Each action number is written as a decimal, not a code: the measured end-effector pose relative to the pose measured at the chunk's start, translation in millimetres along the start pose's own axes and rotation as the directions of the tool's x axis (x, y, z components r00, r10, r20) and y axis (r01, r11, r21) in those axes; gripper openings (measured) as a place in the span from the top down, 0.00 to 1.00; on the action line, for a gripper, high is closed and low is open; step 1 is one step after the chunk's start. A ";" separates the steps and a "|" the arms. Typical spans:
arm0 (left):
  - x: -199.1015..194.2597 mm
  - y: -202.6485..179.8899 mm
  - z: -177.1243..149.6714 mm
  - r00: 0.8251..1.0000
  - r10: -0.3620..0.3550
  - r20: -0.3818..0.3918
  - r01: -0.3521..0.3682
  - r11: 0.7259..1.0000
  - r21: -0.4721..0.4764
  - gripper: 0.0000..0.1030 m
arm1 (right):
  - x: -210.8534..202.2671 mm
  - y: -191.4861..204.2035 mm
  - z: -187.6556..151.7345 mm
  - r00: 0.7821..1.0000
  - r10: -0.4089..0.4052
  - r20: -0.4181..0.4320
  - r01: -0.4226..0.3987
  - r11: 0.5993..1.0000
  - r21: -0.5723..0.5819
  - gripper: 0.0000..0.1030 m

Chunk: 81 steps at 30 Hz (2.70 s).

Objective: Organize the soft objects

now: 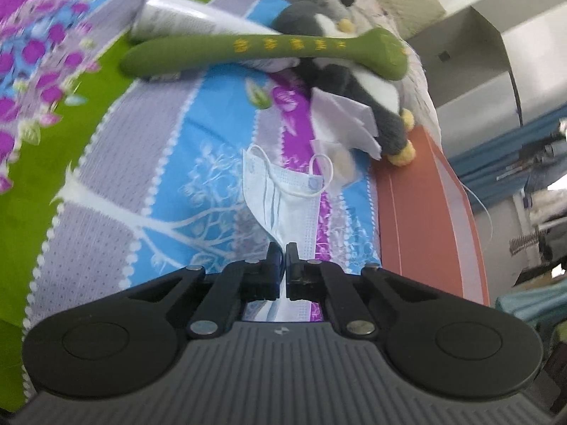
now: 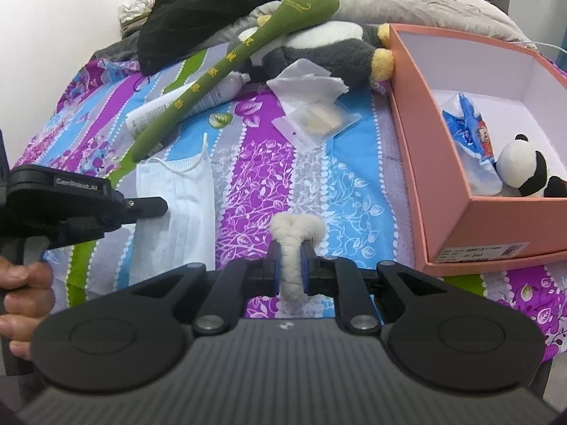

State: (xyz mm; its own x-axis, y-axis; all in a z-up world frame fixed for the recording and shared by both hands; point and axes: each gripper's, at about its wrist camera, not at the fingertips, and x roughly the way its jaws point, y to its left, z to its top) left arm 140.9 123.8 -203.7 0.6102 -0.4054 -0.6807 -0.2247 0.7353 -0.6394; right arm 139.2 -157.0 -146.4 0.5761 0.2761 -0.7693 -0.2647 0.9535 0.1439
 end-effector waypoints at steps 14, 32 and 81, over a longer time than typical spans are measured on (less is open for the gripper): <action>-27.7 -93.2 21.3 0.997 -0.069 0.042 0.058 0.973 0.225 0.97 | -41.7 -21.3 25.6 0.991 -0.040 0.131 0.036 0.999 0.033 0.86; 4.1 -274.5 55.3 0.974 -0.224 0.012 0.198 0.881 0.430 0.97 | -105.1 -101.6 101.4 0.919 -0.190 0.345 0.153 0.979 0.132 0.86; 116.8 -351.6 12.1 0.988 -0.085 -0.129 0.145 0.799 0.584 0.50 | -74.0 -216.8 68.0 0.959 -0.249 0.133 0.182 0.906 0.382 0.43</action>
State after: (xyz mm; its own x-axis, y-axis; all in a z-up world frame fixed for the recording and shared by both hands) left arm 300.4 -175.6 -54.1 0.5241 -0.5332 -0.6641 0.3525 0.8456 -0.4008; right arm 206.6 -375.9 -78.3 0.7216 0.0435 -0.6909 0.1602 0.9604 0.2278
